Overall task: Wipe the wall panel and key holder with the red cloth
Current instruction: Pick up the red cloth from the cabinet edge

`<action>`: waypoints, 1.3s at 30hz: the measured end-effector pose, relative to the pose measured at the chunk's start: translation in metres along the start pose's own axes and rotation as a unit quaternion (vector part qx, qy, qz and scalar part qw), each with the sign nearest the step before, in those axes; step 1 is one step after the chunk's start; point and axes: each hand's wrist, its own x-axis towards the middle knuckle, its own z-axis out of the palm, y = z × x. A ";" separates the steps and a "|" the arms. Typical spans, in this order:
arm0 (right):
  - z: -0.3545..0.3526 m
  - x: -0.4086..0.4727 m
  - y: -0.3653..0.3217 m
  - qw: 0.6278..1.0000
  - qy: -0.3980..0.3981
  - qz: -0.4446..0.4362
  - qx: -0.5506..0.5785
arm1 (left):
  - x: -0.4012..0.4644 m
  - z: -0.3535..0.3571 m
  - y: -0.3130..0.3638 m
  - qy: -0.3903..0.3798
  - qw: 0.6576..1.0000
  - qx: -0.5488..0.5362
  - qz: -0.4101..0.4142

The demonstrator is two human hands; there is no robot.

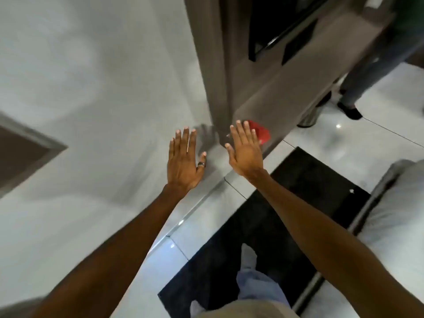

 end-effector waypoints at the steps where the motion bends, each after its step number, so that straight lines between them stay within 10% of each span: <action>1: 0.004 0.007 0.006 1.000 -0.010 0.001 -0.008 | 0.005 0.006 0.001 -0.006 1.000 0.006 0.008; 16: 0.072 0.078 0.085 0.983 -0.154 0.047 -0.086 | 0.040 0.084 -0.015 -0.063 0.997 0.007 0.040; 22: 0.055 0.054 0.036 0.973 -0.137 0.176 0.054 | -0.019 0.039 -0.047 -0.027 0.999 -0.020 -0.012; 24: 0.039 0.043 0.004 0.925 -0.113 0.278 0.231 | -0.039 0.014 -0.066 0.012 0.999 -0.029 -0.034; 26: 0.025 0.024 -0.043 0.795 -0.096 0.367 0.473 | -0.061 -0.013 -0.087 0.054 0.997 -0.025 -0.043; 28: 0.014 0.008 -0.088 0.670 -0.086 0.377 0.634 | -0.071 -0.037 -0.100 0.085 0.996 -0.022 -0.034; 31: 0.005 -0.015 -0.177 0.579 -0.080 0.325 0.744 | -0.099 -0.091 -0.123 0.161 0.987 0.007 -0.010; 35: -0.019 -0.037 -0.300 0.554 -0.079 0.176 0.810 | -0.138 -0.168 -0.148 0.267 0.963 0.039 0.010; 39: -0.036 -0.061 -0.414 0.653 -0.019 0.062 0.755 | -0.191 -0.236 -0.180 0.361 0.928 0.085 0.015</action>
